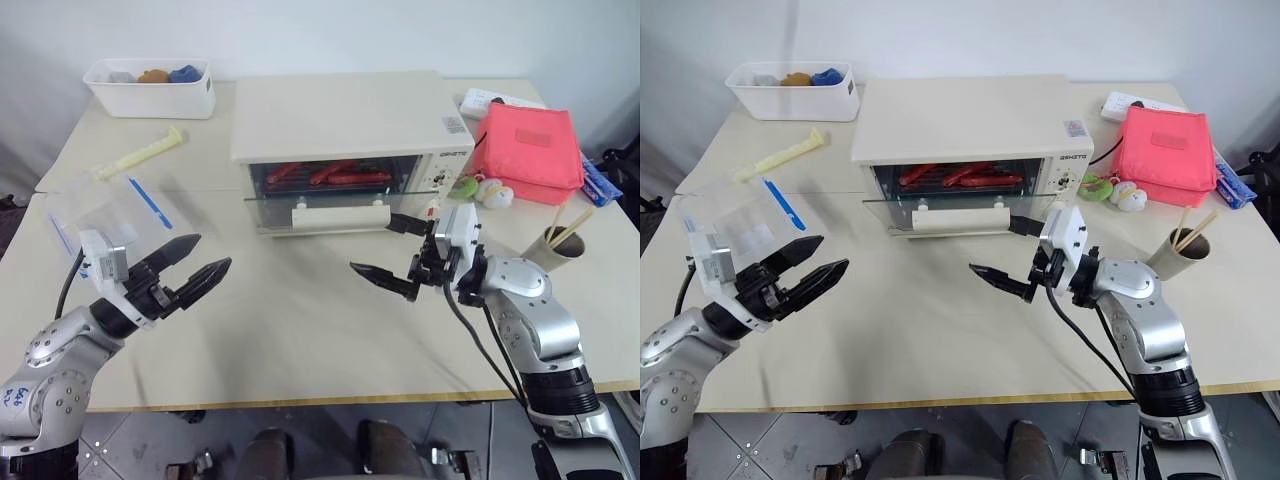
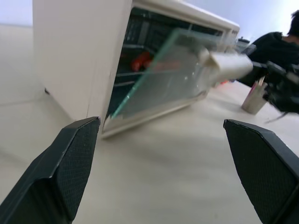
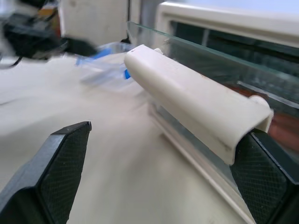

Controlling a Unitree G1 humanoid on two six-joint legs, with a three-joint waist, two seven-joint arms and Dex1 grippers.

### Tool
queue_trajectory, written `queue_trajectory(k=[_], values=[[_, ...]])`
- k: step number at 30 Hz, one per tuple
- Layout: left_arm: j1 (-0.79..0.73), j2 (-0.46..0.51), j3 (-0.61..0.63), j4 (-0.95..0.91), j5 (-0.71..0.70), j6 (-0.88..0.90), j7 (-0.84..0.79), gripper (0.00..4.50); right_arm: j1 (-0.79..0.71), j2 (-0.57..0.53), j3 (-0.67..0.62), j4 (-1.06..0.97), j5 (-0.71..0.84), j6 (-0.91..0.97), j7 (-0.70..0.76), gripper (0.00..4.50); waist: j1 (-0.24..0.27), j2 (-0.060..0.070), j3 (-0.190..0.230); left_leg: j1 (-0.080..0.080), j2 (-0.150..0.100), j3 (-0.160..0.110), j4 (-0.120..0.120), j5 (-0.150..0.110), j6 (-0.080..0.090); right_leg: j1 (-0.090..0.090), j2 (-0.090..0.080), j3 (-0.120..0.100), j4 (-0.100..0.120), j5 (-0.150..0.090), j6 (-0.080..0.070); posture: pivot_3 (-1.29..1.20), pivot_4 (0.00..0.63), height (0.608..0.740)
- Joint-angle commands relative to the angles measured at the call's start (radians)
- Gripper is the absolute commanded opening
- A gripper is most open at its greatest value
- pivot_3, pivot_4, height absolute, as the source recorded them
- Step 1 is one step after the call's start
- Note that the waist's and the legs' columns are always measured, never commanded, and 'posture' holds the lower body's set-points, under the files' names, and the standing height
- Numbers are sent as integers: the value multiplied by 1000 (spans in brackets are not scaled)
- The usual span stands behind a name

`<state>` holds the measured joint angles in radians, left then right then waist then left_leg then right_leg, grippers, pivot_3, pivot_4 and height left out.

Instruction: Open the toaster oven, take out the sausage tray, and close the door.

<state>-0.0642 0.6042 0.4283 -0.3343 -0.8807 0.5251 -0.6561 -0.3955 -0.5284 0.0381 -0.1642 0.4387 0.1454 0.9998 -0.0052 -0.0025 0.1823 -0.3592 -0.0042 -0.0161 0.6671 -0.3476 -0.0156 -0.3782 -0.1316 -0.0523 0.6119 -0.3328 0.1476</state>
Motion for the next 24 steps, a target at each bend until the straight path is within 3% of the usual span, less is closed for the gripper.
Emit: queue_trajectory(k=[1, 14, 24], values=[[-51, -5, 26, 34, -31, -4, -4, 3884, -4, -6, -4, -32, -14, -76, 34, 4500, 0, 0, 0, 0, 0, 0, 0, 0, 0, 0, 0, 0, 0, 0, 0, 0, 150, 740], [-409, -78, -175, 338, 154, -114, -94, 20, -8, 6, -1, 10, -53, -159, 45, 4500, -3, 0, 0, 0, -1, 0, 0, 0, 0, 0, 0, -4, 0, 0, 0, 0, 150, 740], [-447, -110, -286, 438, 249, -178, -252, 20, 134, -43, -61, -85, -60, -148, -8, 4500, 7, 0, 0, -1, -1, 2, 1, 0, -1, 2, -1, -11, 1, 0, 0, 0, 150, 740]])
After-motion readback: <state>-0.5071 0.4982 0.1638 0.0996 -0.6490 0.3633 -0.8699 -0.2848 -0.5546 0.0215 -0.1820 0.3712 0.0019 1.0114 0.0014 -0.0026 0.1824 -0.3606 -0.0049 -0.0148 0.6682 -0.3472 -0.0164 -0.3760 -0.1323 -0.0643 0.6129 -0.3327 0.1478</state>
